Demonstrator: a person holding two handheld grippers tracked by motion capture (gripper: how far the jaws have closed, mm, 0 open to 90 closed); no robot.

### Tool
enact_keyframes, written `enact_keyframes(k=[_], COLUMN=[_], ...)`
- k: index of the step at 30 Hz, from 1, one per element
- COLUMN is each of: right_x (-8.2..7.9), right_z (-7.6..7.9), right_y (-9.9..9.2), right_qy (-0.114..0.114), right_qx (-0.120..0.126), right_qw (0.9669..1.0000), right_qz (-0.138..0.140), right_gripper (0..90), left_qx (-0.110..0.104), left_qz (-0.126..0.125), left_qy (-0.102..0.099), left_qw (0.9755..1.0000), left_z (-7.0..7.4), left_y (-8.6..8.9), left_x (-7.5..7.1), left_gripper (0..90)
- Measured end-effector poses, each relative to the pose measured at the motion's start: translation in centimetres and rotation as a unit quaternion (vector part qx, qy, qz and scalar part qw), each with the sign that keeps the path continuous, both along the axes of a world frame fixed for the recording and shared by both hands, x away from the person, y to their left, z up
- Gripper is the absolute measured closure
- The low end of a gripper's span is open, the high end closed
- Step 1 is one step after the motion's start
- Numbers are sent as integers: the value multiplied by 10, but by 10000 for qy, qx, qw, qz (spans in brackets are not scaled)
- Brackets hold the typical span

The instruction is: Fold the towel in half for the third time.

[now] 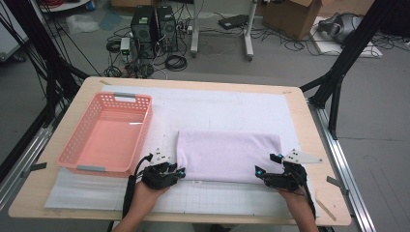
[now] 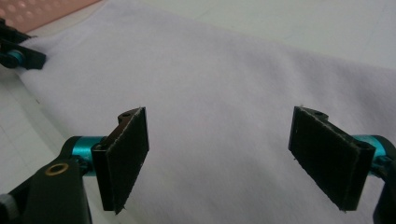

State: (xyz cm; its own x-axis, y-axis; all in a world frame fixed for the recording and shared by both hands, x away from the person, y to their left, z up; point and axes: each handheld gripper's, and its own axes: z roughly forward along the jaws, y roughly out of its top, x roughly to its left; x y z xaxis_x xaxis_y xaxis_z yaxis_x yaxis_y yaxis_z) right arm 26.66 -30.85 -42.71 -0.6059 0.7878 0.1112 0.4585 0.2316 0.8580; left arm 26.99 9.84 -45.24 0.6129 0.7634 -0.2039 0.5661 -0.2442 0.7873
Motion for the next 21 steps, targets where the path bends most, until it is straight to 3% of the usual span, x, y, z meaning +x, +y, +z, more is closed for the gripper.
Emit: enact_keyframes(k=[3, 9, 14, 15, 21], right_x=[9, 32, 50, 61, 93], right_z=[6, 18, 25, 29, 34], right_y=[11, 42, 66, 79, 112], right_qy=[-37, -90, -7, 39, 186], right_qx=[-5, 28, -93, -156, -371], right_qw=[9999, 9989, 9977, 9967, 9944], right_qz=[120, 451, 675, 790, 969], right_gripper=[191, 188, 189, 189, 189], left_qx=[7, -91, -200, -230, -330], left_qz=[-5, 40, 58, 66, 82], left_qy=[-14, 64, 151, 180, 248], left_qw=[10000, 9999, 9997, 9996, 9991], left_z=[0, -1, -1, -1, -2], left_y=[-3, -2, 0, 1, 2], left_x=[-2, -1, 0, 0, 1], left_gripper=[758, 765, 764, 763, 761])
